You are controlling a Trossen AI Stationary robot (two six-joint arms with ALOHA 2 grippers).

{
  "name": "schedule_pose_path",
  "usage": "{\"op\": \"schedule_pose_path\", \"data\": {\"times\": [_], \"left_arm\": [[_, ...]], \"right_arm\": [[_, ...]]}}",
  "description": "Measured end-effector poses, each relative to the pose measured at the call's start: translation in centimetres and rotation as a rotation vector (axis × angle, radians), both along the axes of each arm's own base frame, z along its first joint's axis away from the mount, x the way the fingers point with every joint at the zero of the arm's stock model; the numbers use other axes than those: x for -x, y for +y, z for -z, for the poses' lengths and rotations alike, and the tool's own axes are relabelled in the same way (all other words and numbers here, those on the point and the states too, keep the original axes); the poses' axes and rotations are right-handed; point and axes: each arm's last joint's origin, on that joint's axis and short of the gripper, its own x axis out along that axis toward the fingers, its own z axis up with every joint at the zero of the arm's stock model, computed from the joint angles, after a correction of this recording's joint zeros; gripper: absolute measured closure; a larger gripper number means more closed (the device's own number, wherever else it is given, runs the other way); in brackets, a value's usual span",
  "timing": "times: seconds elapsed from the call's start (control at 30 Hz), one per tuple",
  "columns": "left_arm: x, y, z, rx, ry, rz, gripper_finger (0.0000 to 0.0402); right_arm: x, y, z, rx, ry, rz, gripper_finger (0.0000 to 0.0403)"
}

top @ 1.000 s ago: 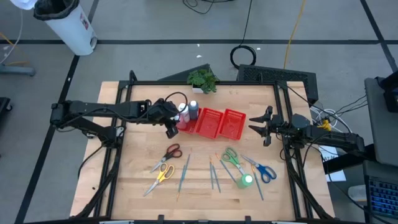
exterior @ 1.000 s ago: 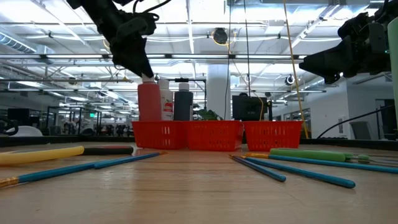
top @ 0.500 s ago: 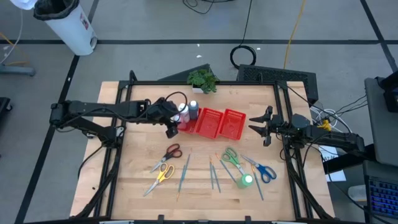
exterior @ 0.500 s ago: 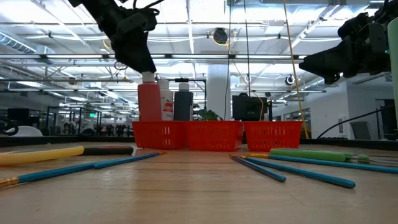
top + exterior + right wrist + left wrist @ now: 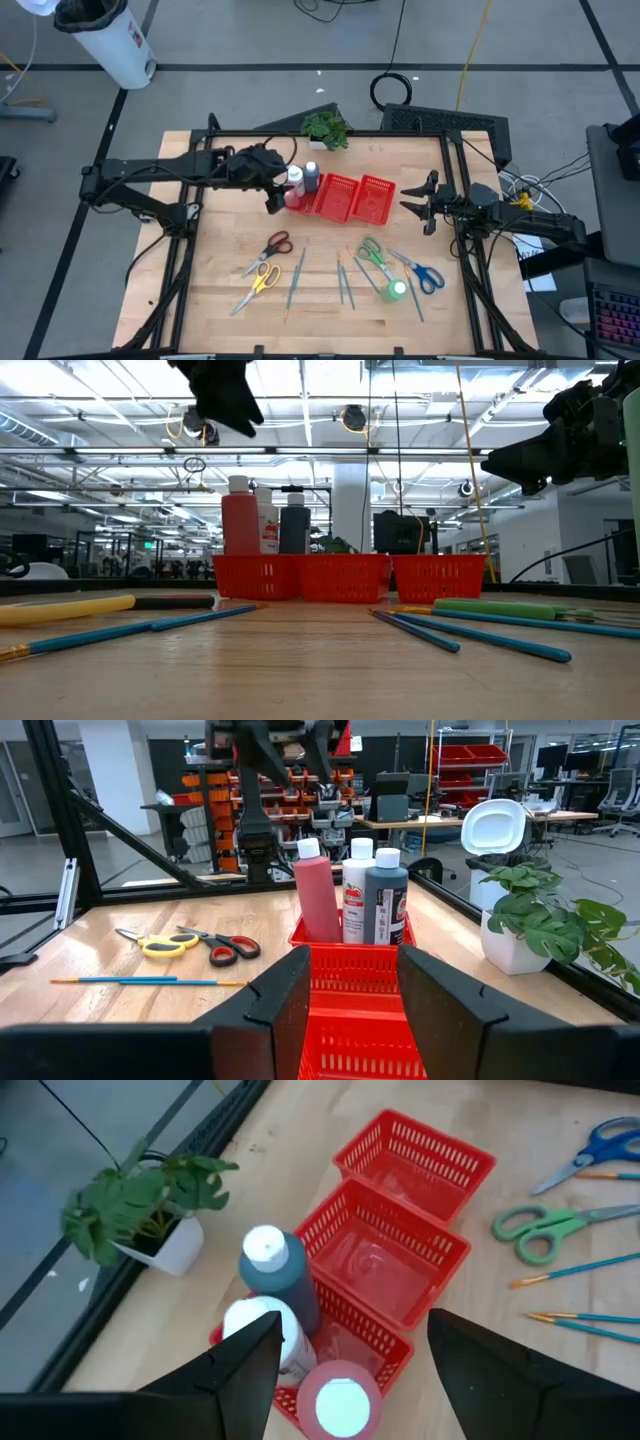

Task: Pick & Place Paint Supplies
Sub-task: Put the green paint bottle into the left red bin

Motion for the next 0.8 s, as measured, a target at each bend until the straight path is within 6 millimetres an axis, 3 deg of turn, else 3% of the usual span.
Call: {"op": "schedule_pose_path", "data": {"times": [0.13,0.33,0.57,0.8], "left_arm": [[1.9,-0.9,-1.7,-0.026,-0.068,0.047,0.0138],[6.1,-2.5,-2.5,-0.042,-0.232,0.097,0.0144],[10.3,-3.8,0.2,-0.086,-0.461,0.134,0.0138],[12.5,-3.9,3.0,-0.101,-0.614,0.156,0.0146]], "right_arm": [[0.0,0.0,0.0,0.0,0.0,0.0,0.0261],[0.0,0.0,0.0,0.0,0.0,0.0,0.0261],[0.0,0.0,0.0,0.0,0.0,0.0,0.0261],[0.0,0.0,0.0,0.0,0.0,0.0,0.0261]]}}
